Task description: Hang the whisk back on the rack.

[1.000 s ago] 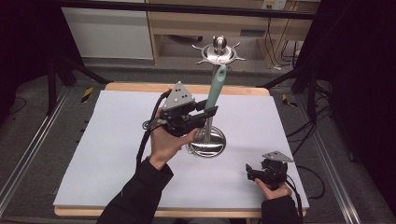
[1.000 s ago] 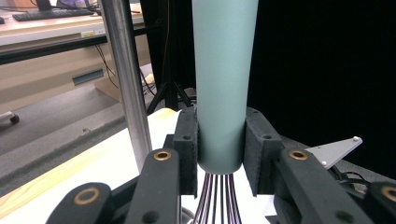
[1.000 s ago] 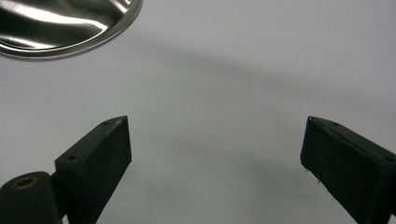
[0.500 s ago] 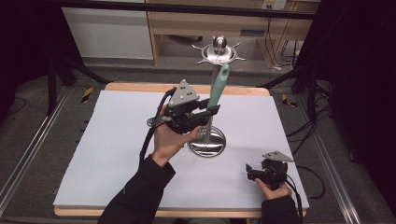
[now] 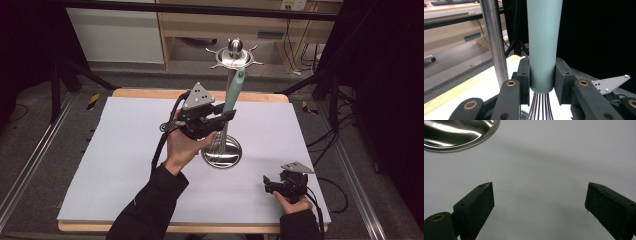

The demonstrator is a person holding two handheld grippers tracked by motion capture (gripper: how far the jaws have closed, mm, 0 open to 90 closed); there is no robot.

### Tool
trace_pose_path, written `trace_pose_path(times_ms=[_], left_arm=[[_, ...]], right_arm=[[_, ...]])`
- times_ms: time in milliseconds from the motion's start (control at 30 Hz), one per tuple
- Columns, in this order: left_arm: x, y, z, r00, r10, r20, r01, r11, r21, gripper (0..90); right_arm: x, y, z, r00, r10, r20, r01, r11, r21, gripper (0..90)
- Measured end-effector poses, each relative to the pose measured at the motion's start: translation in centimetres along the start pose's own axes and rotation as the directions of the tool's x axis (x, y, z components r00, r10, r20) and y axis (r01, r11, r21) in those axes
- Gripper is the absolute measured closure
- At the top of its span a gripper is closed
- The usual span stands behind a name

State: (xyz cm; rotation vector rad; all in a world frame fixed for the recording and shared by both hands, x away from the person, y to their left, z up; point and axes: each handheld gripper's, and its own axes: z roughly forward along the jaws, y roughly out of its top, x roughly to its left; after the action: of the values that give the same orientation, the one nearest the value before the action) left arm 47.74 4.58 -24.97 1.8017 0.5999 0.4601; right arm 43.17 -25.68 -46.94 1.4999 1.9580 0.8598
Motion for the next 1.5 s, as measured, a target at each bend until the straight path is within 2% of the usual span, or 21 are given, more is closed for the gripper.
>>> trace_pose_path(times_ms=[267,467,567,867,1033,1233,1300,1333,1367,1500], left_arm=[[0.3,-0.2,0.5,0.9999,-0.008,-0.007,0.008,1.0000,-0.003,69.0],[0.6,-0.4,1.0,0.9999,0.000,-0.013,0.000,1.0000,0.001,69.0],[0.5,-0.5,1.2,0.9999,-0.010,-0.012,0.010,0.9999,-0.004,69.0],[0.5,-0.5,1.9,0.9998,-0.001,-0.018,0.001,0.9999,-0.010,68.7],[0.5,-0.5,2.4,0.9993,0.010,-0.037,-0.010,0.9998,-0.015,68.6],[0.4,-0.5,2.7,0.9990,-0.002,-0.044,0.001,0.9998,-0.022,68.3],[0.5,-0.5,2.7,0.9989,0.008,-0.046,-0.009,0.9998,-0.019,68.2],[0.5,-0.5,2.7,0.9989,0.008,-0.046,-0.009,0.9998,-0.019,68.1],[0.3,-0.6,2.7,0.9989,-0.018,-0.043,0.017,0.9997,-0.019,68.0],[0.3,-0.6,2.5,0.9989,-0.015,-0.045,0.014,0.9996,-0.023,63.9]], right_arm=[[0.0,0.0,0.0,1.0000,-0.004,0.001,0.004,1.000,0.000,9.1],[0.0,0.0,0.1,1.0000,-0.005,0.001,0.005,1.000,0.000,9.1],[0.0,0.0,0.0,1.0000,-0.009,0.001,0.009,1.000,-0.002,9.1],[0.0,0.0,0.1,0.9999,-0.011,0.002,0.011,1.000,-0.001,9.1],[0.0,0.0,0.1,0.9999,-0.010,0.001,0.010,1.000,-0.002,9.1],[0.1,0.0,0.0,1.0000,-0.007,-0.004,0.007,1.000,-0.002,9.1],[0.1,0.0,0.1,1.0000,-0.008,-0.006,0.008,1.000,0.000,9.1],[0.1,0.0,0.1,0.9999,-0.008,-0.006,0.008,1.000,0.001,9.1],[0.1,0.0,0.1,0.9999,-0.009,-0.006,0.009,1.000,0.000,9.1],[0.1,0.0,0.0,1.0000,-0.008,-0.003,0.008,1.000,0.000,9.1]])
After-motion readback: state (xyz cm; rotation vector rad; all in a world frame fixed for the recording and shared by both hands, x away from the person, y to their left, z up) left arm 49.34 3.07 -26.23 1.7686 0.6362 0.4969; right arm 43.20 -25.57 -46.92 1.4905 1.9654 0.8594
